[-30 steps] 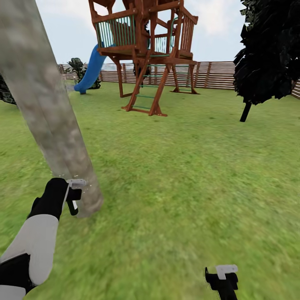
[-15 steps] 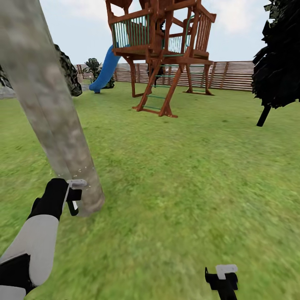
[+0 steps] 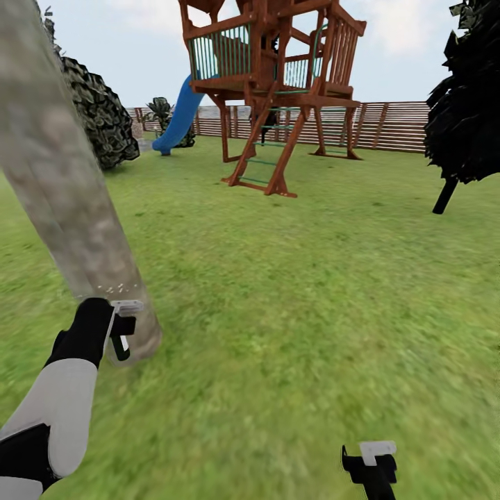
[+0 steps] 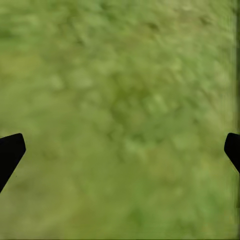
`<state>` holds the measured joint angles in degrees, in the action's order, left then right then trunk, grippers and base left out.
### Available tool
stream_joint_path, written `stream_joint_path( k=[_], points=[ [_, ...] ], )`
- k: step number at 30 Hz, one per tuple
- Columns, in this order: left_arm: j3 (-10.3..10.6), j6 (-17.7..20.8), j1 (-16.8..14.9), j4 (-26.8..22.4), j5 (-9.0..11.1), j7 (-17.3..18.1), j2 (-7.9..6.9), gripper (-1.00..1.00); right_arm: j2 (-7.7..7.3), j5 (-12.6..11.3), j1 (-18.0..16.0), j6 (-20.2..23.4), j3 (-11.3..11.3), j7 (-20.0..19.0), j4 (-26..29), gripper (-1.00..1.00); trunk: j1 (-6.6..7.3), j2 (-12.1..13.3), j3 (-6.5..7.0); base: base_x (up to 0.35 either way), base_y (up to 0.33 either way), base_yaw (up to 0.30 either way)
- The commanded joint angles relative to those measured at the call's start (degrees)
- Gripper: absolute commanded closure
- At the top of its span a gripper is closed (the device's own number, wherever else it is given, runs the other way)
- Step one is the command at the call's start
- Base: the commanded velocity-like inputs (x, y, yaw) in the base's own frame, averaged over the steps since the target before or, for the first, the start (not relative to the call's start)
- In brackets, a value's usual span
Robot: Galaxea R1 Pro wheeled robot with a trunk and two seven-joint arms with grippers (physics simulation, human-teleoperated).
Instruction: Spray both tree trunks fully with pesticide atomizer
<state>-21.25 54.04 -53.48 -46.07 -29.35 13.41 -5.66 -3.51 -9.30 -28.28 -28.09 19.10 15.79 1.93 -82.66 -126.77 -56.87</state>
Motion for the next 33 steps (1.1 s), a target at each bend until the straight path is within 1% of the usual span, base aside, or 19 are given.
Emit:
stream_joint_path(
  k=[1, 5, 13, 15, 18, 20, 22, 24, 25, 26, 27, 28, 31, 32, 33],
  points=[
    [-0.17, 0.18, -0.05, -0.08, -0.62, 0.57, 0.03, 1.00, 0.00, -0.55, -0.02, -0.12, 0.50, 0.09, 0.01, -1.00, 0.00, -0.02, -0.05, 0.118, -0.264, 0.000],
    [-0.17, 0.19, -0.05, -0.08, -0.62, 0.56, 0.08, 1.00, 0.00, -0.55, -0.02, -0.12, 0.50, 0.11, 0.01, -1.00, 0.00, -0.02, -0.05, 0.117, -0.264, 0.090],
    [-0.23, 0.17, -0.05, -0.08, -0.62, 0.56, 0.73, 1.00, 0.00, -0.55, -0.02, -0.12, 0.50, 0.11, 0.01, -1.00, 0.00, -0.02, -0.05, 0.116, -0.264, 0.269],
    [-0.42, 0.15, 0.06, -0.09, -0.62, 0.56, 0.59, 1.00, 0.00, -0.55, -0.02, -0.12, 0.50, 0.11, 0.01, -1.00, 0.00, -0.02, -0.05, 0.115, -0.264, 0.277],
    [-0.42, 0.09, 0.50, -0.32, -0.84, 0.56, -0.49, 1.00, 0.00, -0.55, -0.02, -0.12, 0.50, 0.11, 0.01, -1.00, 0.00, -0.02, -0.05, 0.115, -0.263, 0.277],
    [-0.28, -0.08, 0.60, -0.23, -0.81, 0.47, -0.48, 1.00, 0.00, -0.55, -0.02, -0.12, 0.50, 0.11, 0.01, -1.00, 0.00, -0.02, -0.05, 0.113, -0.263, 0.277],
    [-0.03, -0.06, 0.57, -0.12, -0.67, 0.36, 0.33, 1.00, 0.00, -0.55, -0.02, -0.12, 0.50, 0.11, 0.01, -1.00, 0.00, -0.02, -0.05, 0.114, -0.263, 0.277],
    [-0.02, 0.00, 0.51, -0.13, -0.63, 0.38, 2.19, 1.00, 0.00, -0.55, -0.02, -0.12, 0.50, 0.11, 0.01, -1.00, 0.00, -0.02, -0.05, 0.129, -0.263, 0.277],
    [-0.11, -0.02, 0.50, -0.12, -0.63, 0.34, 2.70, 1.00, 0.00, -0.55, -0.02, -0.12, 0.50, 0.11, 0.01, -1.00, 0.00, -0.02, -0.05, 0.137, -0.264, 0.277],
    [-0.32, -0.05, 0.49, -0.09, -0.62, 0.40, 2.84, 1.00, 0.00, -0.55, -0.02, -0.12, 0.50, 0.11, 0.01, -1.00, 0.00, -0.02, -0.05, 0.140, -0.264, 0.277],
    [-0.33, -0.08, 0.51, -0.13, -0.74, 0.43, 2.48, 1.00, 0.00, -0.55, -0.02, -0.12, 0.50, 0.11, 0.01, -1.00, 0.00, -0.02, -0.05, 0.143, -0.264, 0.277],
    [-0.36, -0.11, 0.55, -0.06, -0.88, 0.30, 1.27, 1.00, 0.00, -0.55, -0.02, -0.12, 0.50, 0.11, 0.01, -1.00, 0.00, -0.02, -0.05, 0.154, -0.259, 0.275],
    [-0.61, -0.17, 0.75, 0.52, -0.81, 0.54, -3.12, 1.00, 0.00, -0.55, -0.02, -0.12, 0.50, 0.11, 0.01, -1.00, 0.00, -0.02, -0.05, 0.173, -0.244, 0.266],
    [-2.10, -0.40, 1.53, 0.58, -0.68, 0.65, -3.45, 1.00, 0.00, -0.55, -0.02, -0.12, 0.50, 0.11, 0.01, -1.00, 0.00, -0.02, -0.05, 0.194, -0.231, 0.067],
    [-2.30, -0.45, 1.71, 0.60, -0.59, 0.65, -3.13, 1.00, 0.00, -0.55, -0.02, -0.12, 0.50, 0.11, 0.01, -1.00, 0.00, -0.02, -0.05, 0.195, -0.230, 0.034]
  ],
)
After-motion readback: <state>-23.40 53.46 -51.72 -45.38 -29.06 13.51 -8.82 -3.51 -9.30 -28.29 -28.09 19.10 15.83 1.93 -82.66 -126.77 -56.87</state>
